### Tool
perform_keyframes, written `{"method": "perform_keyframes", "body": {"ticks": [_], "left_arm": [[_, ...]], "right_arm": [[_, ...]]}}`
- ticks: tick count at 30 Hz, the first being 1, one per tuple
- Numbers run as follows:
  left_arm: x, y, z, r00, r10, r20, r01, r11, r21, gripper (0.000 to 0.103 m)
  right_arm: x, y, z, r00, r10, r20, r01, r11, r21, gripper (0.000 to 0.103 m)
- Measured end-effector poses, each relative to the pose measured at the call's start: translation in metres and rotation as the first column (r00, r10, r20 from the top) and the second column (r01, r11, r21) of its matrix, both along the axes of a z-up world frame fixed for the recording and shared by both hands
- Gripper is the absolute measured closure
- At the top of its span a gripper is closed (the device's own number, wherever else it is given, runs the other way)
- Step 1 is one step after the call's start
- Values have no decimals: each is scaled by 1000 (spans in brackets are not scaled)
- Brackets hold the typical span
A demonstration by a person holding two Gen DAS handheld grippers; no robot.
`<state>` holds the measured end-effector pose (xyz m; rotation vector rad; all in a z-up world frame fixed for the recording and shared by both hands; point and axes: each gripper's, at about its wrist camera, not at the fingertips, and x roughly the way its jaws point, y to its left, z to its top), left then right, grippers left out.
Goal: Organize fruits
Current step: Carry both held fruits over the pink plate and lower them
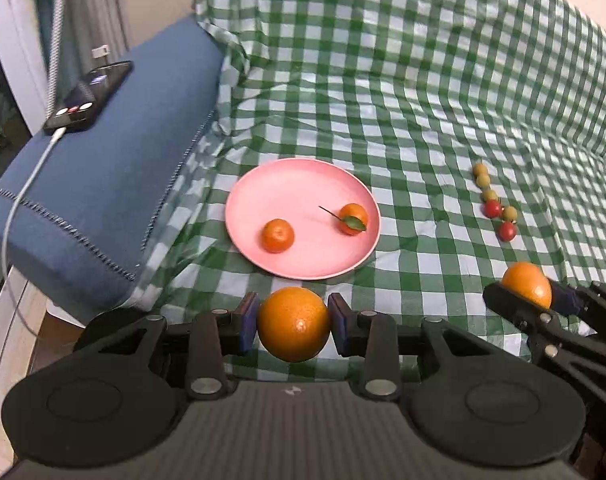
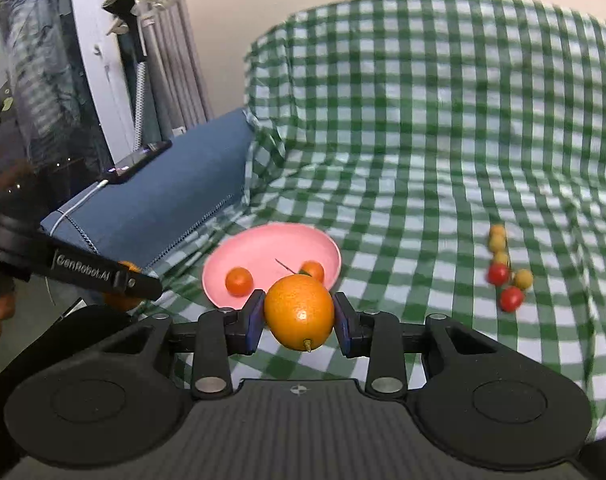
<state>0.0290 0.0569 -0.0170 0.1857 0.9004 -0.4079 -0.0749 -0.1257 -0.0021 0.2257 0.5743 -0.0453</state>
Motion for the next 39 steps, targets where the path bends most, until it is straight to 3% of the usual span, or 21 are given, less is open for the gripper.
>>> {"method": "perform_keyframes", "body": {"ticks": [14,39], "left_arm": [[-12,32,7,1000,11,13,-9,996,-86,62],[-6,40,-3,999,37,-10,-37,996,-84,61]], "right_arm": [[-16,22,18,1000,-8,31,8,1000,-2,66],[-16,23,10,1000,-16,-2,16,1000,23,66]]}}
